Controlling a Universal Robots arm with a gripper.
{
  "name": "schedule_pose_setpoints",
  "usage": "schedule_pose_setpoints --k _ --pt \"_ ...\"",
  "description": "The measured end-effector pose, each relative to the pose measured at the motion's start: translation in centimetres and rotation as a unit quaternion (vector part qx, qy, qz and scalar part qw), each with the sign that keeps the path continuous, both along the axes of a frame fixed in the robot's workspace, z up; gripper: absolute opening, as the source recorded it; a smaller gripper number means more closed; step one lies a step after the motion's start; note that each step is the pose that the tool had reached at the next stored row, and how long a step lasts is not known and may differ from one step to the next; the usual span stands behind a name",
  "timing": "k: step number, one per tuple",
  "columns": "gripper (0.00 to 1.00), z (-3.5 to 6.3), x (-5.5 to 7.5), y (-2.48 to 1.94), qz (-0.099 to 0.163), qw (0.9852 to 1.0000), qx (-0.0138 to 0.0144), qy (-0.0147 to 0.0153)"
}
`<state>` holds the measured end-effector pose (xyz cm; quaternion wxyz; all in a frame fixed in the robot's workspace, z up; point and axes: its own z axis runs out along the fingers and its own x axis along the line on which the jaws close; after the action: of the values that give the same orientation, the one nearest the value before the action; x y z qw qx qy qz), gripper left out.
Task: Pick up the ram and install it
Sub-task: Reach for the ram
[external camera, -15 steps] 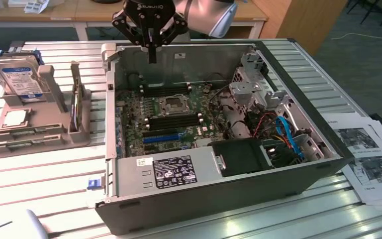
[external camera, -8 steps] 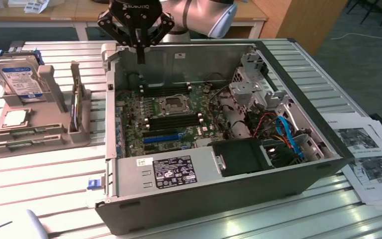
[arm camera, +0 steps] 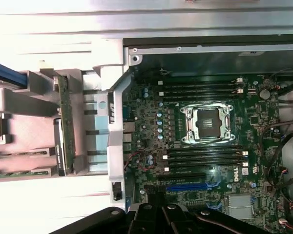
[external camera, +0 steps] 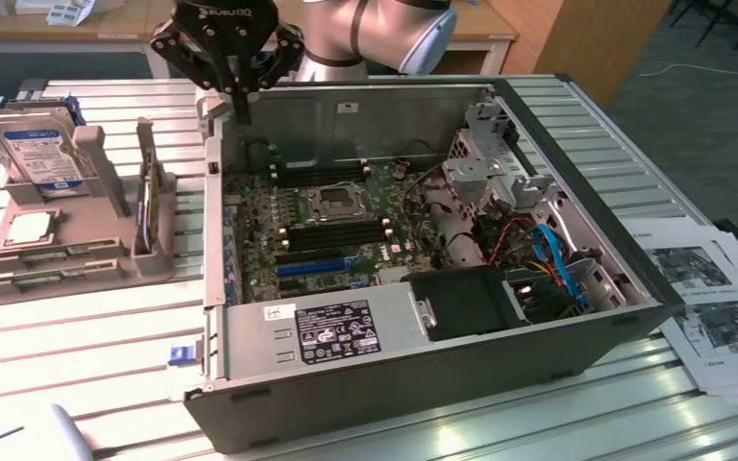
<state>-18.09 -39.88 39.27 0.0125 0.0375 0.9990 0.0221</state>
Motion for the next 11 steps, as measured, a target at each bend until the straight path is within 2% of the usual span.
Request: schedule_pose_setpoints --k 11 --pt "0.1 -0.04 -4.2 0.0 0.0 1.0 0.0 0.0"
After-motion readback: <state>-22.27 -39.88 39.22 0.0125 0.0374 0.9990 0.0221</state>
